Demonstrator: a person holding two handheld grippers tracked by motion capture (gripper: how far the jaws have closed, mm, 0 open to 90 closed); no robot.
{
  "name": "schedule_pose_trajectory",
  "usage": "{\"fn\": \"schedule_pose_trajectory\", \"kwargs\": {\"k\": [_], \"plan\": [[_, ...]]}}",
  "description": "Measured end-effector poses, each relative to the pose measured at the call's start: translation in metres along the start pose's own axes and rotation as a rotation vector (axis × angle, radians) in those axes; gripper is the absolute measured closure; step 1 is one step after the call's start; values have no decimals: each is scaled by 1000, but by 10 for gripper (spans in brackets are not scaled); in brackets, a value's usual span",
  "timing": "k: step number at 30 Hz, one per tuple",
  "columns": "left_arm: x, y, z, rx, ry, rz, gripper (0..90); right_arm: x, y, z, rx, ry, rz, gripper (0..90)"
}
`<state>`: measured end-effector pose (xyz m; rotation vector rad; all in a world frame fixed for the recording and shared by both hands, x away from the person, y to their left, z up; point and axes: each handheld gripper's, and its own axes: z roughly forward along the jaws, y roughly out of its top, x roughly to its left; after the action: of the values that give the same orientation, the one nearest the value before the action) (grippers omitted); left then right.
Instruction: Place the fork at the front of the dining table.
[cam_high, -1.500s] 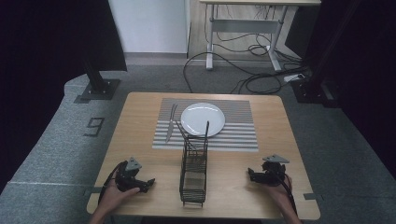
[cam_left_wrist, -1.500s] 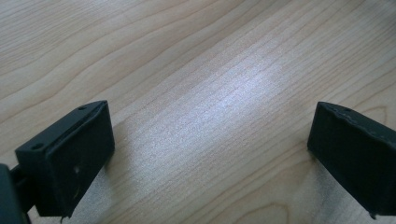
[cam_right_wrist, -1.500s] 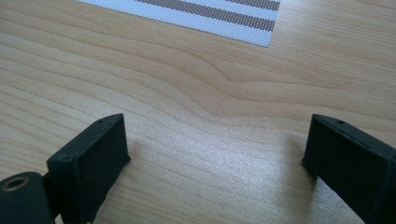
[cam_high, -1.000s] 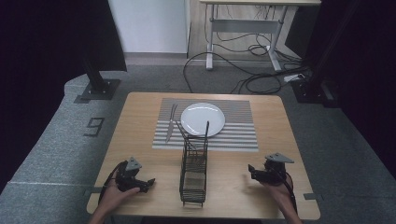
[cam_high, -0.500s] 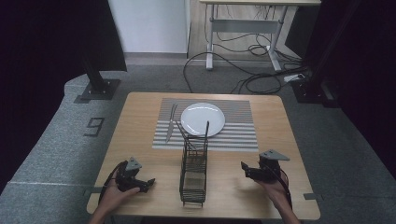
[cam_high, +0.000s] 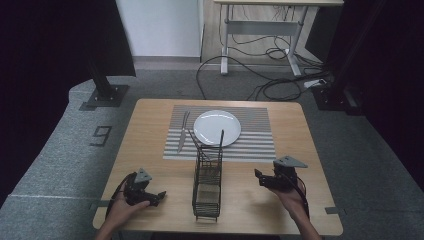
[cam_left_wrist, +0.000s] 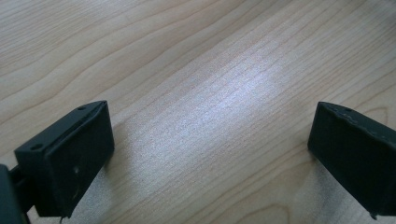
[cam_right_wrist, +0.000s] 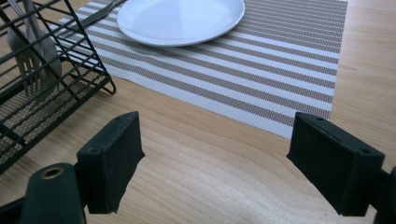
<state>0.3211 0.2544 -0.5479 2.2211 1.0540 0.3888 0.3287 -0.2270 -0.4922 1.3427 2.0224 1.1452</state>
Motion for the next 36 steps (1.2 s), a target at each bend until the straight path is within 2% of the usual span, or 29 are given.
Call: {"fn": "schedule_pose_trajectory", "kwargs": {"k": [13,20,36], "plan": [[0,0,0,0,0,-1,2,10,17,0,-28,28,-15,205],[0,0,0,0,1,-1,2,22,26,6,-40,53,-33,222],[0,0,0,-1,1,-2,3,37,41,15,-58,77,-49,233]]}}
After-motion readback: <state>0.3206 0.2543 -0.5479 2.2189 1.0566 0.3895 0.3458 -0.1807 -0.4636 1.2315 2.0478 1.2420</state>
